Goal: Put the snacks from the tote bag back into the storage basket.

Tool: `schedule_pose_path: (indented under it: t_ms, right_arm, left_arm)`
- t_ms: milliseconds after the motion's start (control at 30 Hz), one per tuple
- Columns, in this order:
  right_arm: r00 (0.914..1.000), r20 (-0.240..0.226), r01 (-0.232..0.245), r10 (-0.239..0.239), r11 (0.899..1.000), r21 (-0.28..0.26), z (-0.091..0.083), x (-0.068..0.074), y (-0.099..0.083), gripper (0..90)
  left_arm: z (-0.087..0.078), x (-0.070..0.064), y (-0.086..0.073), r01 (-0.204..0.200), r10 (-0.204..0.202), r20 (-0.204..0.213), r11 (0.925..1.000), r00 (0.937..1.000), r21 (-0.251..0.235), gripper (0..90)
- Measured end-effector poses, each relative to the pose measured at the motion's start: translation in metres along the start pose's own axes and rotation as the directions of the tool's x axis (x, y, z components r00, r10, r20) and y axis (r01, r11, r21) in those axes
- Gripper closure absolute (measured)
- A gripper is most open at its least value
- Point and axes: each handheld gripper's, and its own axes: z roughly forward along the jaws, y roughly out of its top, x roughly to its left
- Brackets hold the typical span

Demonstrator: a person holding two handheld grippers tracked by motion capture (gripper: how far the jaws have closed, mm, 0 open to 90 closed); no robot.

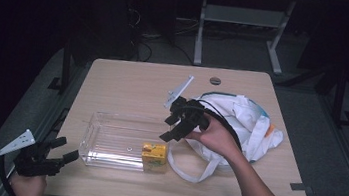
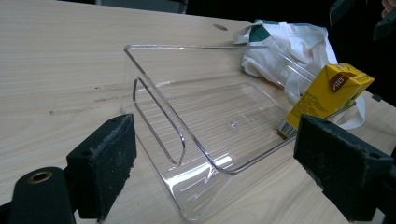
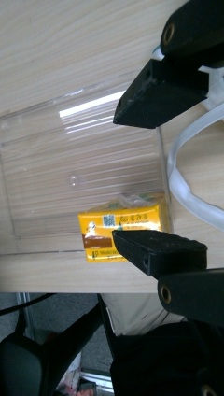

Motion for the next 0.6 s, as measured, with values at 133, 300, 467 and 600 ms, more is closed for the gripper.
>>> schedule_pose_path:
  t_ms: [133,300,467,600]
  right_arm:
    - [0.9997,0.018,-0.014,0.014,1.000,-0.006,-0.005,-0.002,-0.003,37.0]
    - [0.9991,0.030,-0.029,0.029,1.000,-0.012,-0.011,-0.007,-0.007,37.0]
    - [0.9984,0.041,-0.039,0.040,0.999,-0.023,-0.016,-0.011,-0.011,37.0]
    - [0.9970,0.054,-0.054,0.055,0.998,-0.024,-0.019,-0.015,-0.016,37.0]
  left_arm:
    - [-0.001,0.000,0.000,-0.005,0.005,0.000,1.0000,1.0000,0.001,12.7]
    - [-0.001,0.000,0.000,-0.004,0.004,-0.002,1.0000,1.0000,0.000,12.8]
    - [-0.001,0.000,0.000,-0.003,0.003,-0.001,1.0000,1.0000,-0.002,12.8]
    - [-0.001,0.000,0.000,-0.006,0.006,-0.004,1.0000,1.0000,0.005,12.8]
